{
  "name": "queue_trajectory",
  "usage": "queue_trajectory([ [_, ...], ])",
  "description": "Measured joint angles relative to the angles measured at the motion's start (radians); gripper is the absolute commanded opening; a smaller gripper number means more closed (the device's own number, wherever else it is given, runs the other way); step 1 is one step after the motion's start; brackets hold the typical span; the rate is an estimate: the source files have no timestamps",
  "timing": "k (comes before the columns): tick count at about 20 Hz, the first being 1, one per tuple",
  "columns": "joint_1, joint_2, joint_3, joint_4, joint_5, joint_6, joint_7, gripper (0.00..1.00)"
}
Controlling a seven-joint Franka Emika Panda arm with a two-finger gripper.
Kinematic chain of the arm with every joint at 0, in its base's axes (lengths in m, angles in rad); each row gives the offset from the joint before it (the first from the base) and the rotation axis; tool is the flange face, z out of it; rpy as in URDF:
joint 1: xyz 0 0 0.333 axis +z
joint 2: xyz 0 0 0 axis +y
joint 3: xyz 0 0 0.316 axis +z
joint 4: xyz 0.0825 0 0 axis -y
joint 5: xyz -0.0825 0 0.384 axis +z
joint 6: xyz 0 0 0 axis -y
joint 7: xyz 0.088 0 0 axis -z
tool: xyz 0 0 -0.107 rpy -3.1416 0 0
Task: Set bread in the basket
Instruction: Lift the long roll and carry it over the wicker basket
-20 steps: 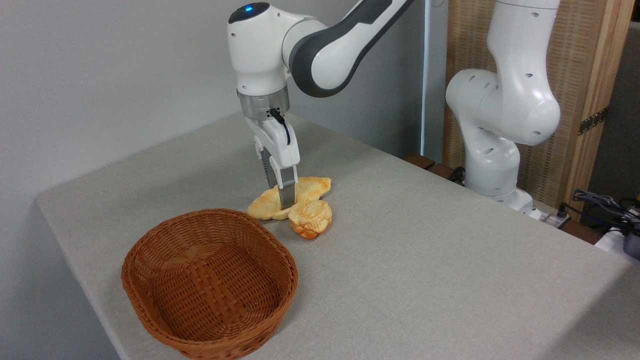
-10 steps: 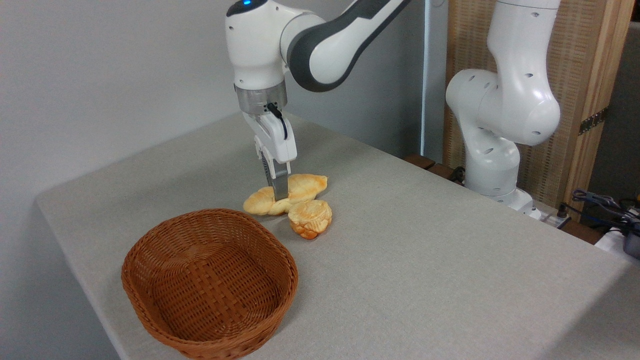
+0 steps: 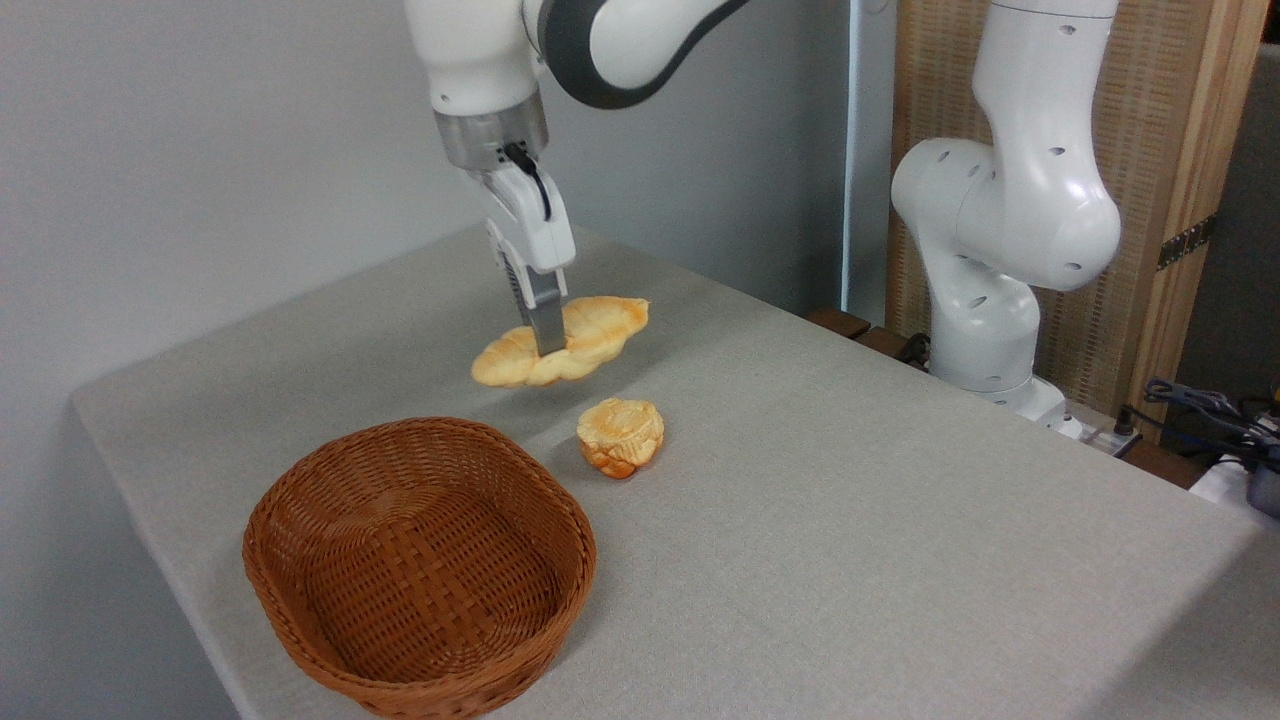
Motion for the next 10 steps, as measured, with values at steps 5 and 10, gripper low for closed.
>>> queue_trajectory([
  [5, 0.011, 0.056, 0.055, 0.112, -0.026, -0.007, 0.01, 0.08],
  [10, 0.025, 0.137, 0.108, 0.206, -0.046, 0.092, 0.012, 0.1],
])
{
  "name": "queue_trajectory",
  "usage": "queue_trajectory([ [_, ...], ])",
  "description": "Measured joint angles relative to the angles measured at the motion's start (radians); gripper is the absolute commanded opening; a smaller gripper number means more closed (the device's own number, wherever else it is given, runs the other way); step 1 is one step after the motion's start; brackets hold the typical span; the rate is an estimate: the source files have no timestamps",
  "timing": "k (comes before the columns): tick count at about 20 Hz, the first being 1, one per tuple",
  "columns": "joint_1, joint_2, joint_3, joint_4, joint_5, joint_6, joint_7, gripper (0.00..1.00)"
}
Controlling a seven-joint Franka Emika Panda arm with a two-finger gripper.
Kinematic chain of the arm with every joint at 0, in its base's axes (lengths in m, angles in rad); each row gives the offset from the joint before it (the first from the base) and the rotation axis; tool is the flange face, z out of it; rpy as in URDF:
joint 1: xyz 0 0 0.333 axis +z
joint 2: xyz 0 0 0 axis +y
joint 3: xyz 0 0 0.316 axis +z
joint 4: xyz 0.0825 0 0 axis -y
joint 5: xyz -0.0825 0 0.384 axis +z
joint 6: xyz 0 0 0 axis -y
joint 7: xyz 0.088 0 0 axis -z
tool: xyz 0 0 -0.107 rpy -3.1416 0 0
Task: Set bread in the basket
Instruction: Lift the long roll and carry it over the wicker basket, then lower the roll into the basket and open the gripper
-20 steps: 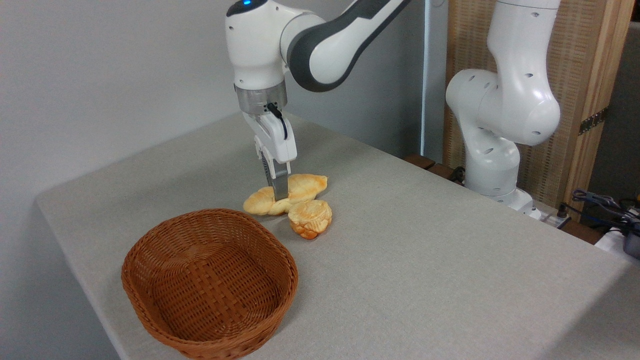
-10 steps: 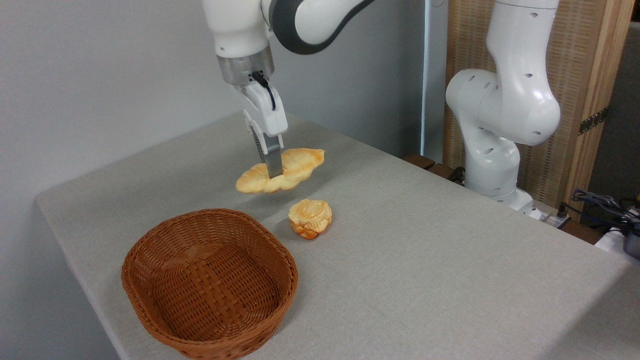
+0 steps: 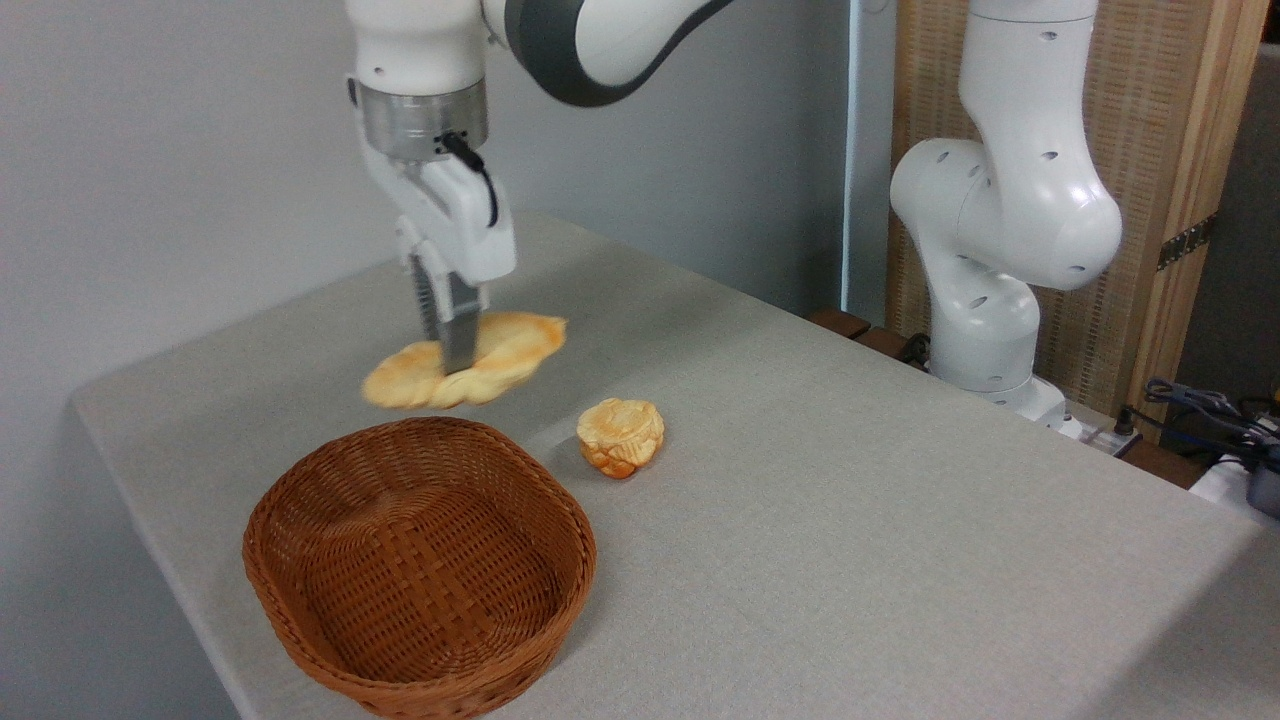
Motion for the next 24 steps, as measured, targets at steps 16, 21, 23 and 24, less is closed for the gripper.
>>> queue_trajectory([
  [16, 0.019, 0.164, 0.019, 0.023, 0.044, 0.306, 0.004, 1.0],
  [21, 0.024, 0.165, 0.019, 0.027, 0.044, 0.306, 0.004, 1.0],
  [23, 0.024, 0.165, 0.018, 0.028, 0.044, 0.306, 0.004, 1.0],
  [24, 0.023, 0.165, 0.018, 0.029, 0.044, 0.306, 0.004, 1.0],
])
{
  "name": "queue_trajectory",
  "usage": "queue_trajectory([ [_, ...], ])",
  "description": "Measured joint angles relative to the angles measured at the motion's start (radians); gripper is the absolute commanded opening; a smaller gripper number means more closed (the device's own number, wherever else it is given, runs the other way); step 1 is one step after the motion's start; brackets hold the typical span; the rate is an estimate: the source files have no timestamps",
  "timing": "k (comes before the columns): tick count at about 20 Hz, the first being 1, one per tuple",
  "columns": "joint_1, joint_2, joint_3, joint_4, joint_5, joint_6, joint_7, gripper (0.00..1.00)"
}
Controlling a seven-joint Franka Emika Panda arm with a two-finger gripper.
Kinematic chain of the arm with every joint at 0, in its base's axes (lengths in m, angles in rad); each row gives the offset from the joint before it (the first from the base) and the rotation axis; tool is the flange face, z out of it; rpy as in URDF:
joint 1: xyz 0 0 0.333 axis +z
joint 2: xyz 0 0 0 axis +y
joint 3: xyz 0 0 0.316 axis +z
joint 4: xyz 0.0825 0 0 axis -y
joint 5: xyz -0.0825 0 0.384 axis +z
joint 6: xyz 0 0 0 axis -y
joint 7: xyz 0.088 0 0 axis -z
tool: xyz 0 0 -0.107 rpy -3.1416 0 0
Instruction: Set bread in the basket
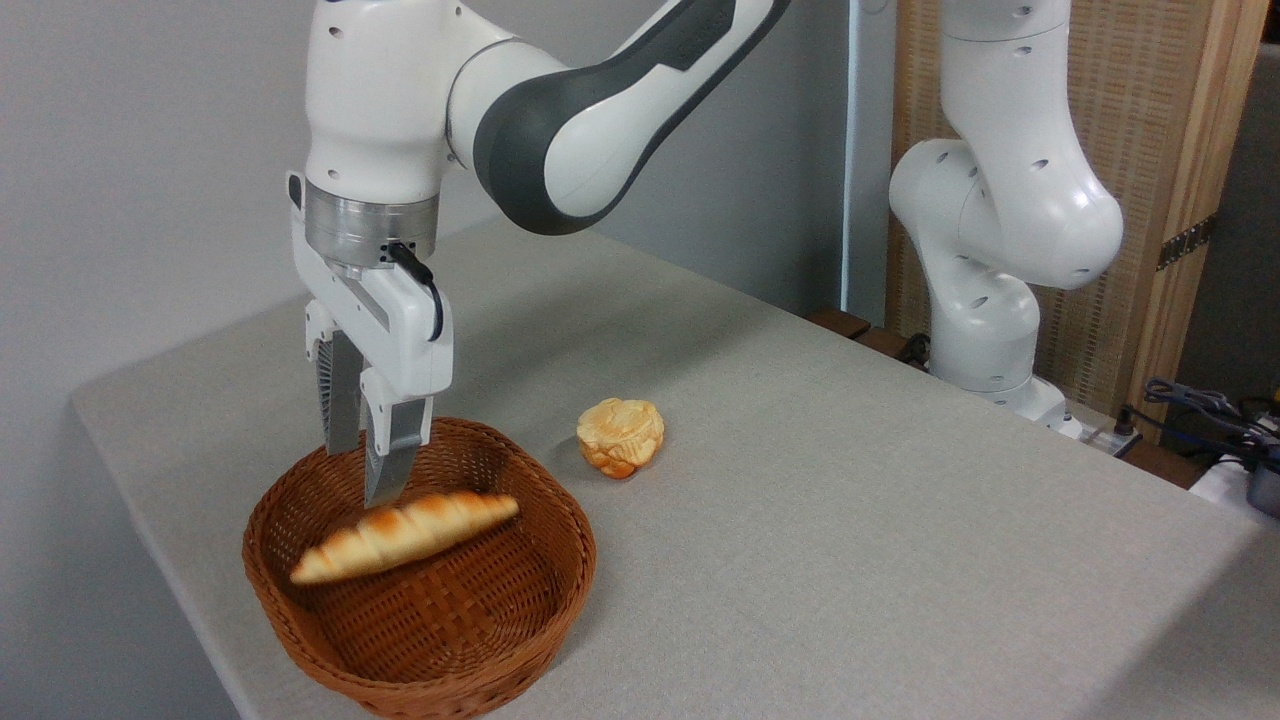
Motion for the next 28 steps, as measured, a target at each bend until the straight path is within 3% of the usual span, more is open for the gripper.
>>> queue_trajectory([
  [6, -0.001, -0.009, -0.004, 0.007, 0.0, -0.063, 0.0, 1.0],
  [13, 0.008, -0.073, -0.003, 0.079, 0.001, -0.363, -0.019, 1.0],
  [16, 0.064, -0.086, -0.051, 0.093, 0.034, -0.44, -0.044, 1.0],
  [19, 0.097, -0.113, -0.094, 0.102, 0.106, -0.504, -0.059, 1.0],
  [28, 0.107, -0.212, -0.01, 0.11, 0.124, -0.612, -0.065, 1.0],
])
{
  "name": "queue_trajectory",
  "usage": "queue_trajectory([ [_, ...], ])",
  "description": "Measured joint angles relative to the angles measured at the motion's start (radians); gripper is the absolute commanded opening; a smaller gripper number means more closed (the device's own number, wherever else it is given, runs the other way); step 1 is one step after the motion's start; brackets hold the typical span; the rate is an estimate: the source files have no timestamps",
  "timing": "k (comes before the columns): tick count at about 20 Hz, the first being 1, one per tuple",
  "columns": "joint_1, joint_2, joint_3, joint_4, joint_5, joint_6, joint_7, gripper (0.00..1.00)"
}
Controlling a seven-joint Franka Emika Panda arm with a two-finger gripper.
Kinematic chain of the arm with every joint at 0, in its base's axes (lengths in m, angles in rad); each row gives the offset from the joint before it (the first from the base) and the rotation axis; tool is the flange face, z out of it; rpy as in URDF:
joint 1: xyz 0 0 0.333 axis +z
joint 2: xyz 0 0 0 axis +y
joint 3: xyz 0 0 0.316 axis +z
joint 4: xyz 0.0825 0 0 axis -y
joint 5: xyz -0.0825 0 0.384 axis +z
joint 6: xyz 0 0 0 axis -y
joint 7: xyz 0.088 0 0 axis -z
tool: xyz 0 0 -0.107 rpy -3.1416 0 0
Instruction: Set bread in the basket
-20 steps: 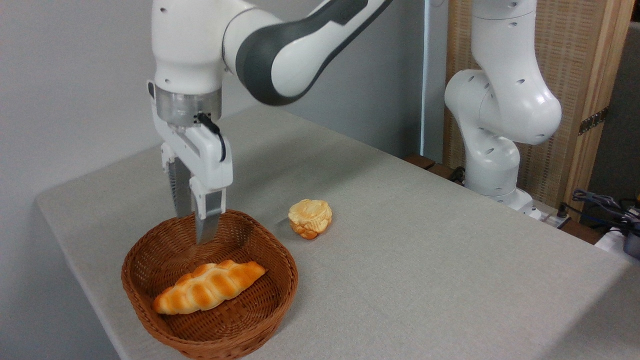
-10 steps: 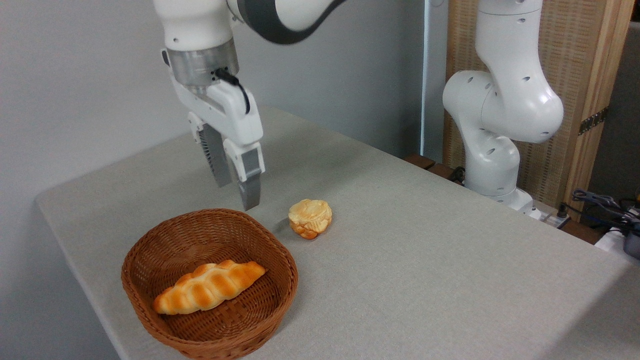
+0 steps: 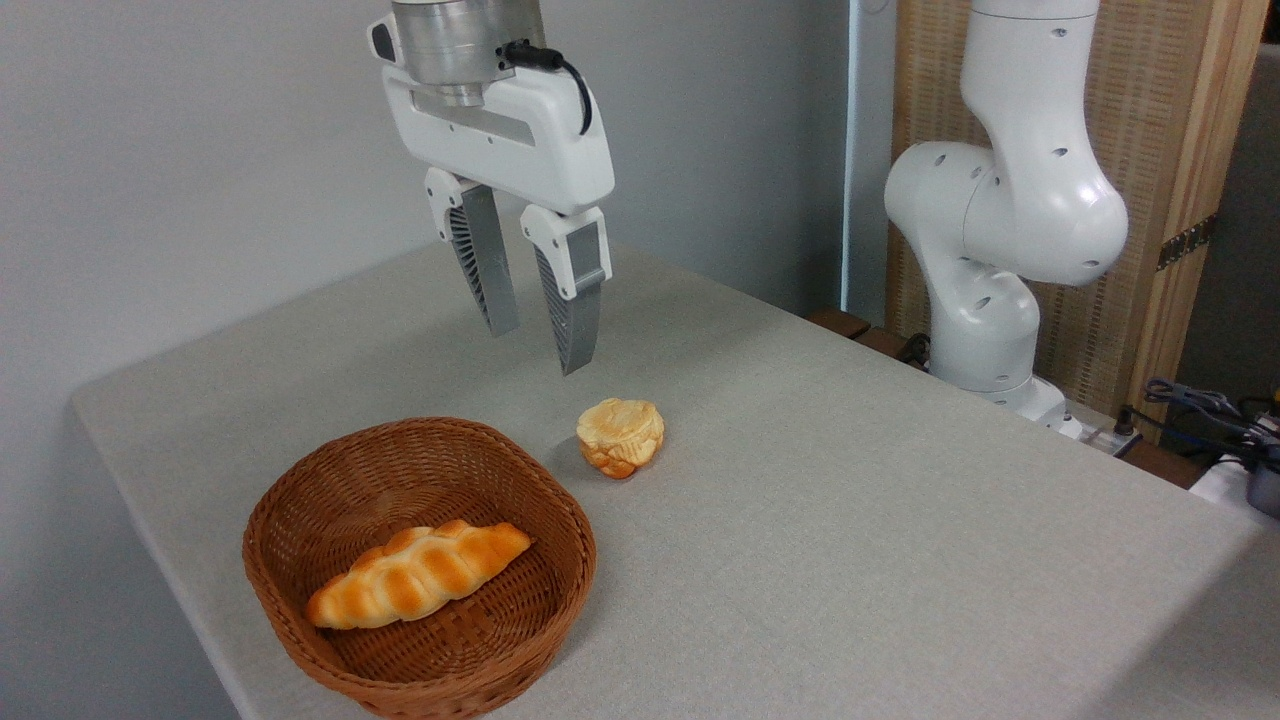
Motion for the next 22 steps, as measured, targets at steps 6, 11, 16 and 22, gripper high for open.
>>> queue_trajectory([
  [6, -0.052, 0.001, 0.076, 0.039, 0.0, -0.011, 0.024, 1.0],
  [11, -0.066, 0.032, 0.077, 0.088, 0.0, -0.023, 0.024, 1.0],
  [16, -0.07, 0.056, 0.077, 0.111, 0.0, -0.029, 0.024, 1.0],
  [22, -0.07, 0.063, 0.078, 0.123, 0.0, -0.031, 0.024, 1.0],
])
